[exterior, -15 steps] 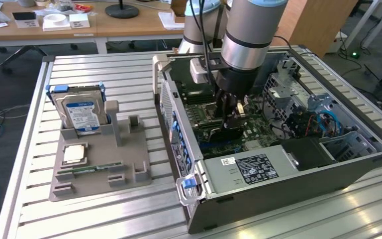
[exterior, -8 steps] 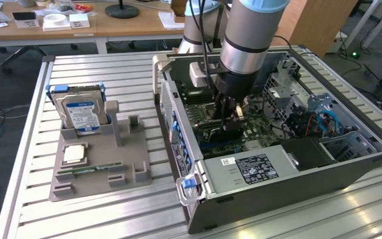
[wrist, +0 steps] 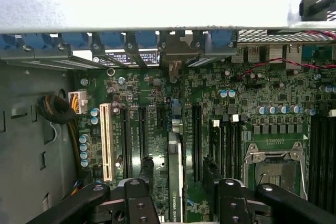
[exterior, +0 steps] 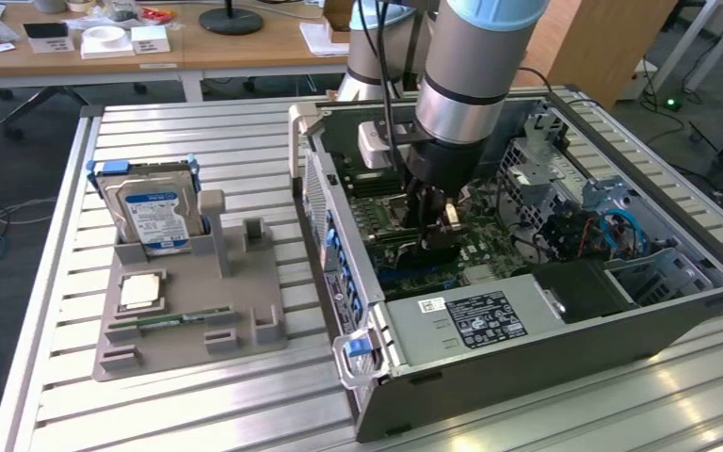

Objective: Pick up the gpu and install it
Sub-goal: 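Insert the gpu into the slot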

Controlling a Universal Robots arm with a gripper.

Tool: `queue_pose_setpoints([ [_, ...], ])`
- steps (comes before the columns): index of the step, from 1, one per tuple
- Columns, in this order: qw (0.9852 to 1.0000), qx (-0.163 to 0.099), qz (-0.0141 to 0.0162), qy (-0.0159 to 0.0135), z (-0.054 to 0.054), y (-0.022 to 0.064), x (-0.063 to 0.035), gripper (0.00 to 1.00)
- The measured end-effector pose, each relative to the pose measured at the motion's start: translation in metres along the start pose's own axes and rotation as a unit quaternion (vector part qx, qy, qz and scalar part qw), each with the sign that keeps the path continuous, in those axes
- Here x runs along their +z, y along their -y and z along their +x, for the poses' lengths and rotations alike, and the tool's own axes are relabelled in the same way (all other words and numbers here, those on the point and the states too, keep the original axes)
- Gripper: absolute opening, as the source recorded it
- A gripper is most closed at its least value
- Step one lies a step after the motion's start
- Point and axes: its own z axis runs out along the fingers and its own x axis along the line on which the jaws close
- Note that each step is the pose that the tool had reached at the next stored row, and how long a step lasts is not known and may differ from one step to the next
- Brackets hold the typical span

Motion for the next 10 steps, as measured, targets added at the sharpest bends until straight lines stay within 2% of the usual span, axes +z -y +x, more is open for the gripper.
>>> queue_pose_setpoints([
  [6,1.0,0.0,0.0001,0.0001,-0.0024,0.0,0.0009,0.5],
  [10,1.0,0.0,0.0,0.0,-0.0023,-0.0002,0.0059,0.5],
])
